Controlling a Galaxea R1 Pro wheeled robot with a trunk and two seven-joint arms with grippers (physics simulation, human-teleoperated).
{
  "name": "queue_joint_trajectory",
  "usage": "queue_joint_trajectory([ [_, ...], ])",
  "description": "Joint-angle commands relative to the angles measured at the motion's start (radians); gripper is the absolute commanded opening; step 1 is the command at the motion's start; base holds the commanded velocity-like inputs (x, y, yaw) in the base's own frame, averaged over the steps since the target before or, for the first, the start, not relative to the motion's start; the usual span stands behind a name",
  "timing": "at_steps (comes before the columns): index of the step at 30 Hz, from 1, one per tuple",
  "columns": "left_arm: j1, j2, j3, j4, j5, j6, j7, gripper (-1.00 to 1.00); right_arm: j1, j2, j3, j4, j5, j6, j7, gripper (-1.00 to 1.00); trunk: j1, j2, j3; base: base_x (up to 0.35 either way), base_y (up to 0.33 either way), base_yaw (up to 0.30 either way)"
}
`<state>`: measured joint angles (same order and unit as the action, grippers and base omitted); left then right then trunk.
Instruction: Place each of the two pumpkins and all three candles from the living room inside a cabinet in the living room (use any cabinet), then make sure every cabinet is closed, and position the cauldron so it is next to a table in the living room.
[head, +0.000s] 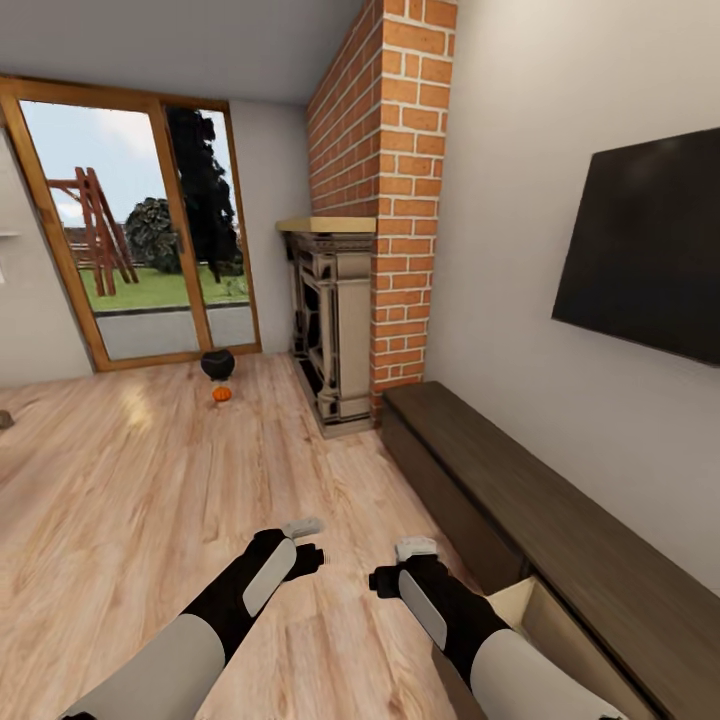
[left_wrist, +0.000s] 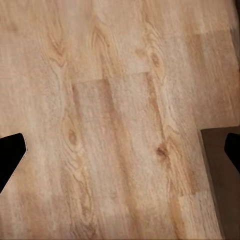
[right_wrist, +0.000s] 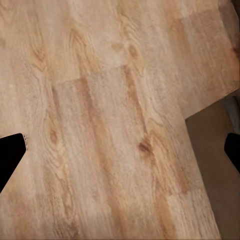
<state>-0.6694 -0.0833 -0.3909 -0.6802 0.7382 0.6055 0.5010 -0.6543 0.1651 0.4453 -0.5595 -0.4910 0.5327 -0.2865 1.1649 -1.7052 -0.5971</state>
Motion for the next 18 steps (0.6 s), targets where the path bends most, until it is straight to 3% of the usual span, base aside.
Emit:
queue_joint_trajectory([
  [1, -0.001, 0.0, -0.004, -0.001, 0.01, 0.0, 0.01, 1.0, -0.001, -0.001, 0.006, -0.002, -0.011, 0.003, -0.01, 1.0, 0.0, -0.001, -0.001, 0.055, 0.0, 0.272],
  [18, -0.001, -0.001, -0.005, -0.001, 0.01, 0.0, 0.009, 1.0, -0.001, -0.001, 0.006, -0.001, -0.011, 0.003, -0.01, 1.0, 0.0, -0.001, -0.001, 0.007, 0.0, 0.273],
])
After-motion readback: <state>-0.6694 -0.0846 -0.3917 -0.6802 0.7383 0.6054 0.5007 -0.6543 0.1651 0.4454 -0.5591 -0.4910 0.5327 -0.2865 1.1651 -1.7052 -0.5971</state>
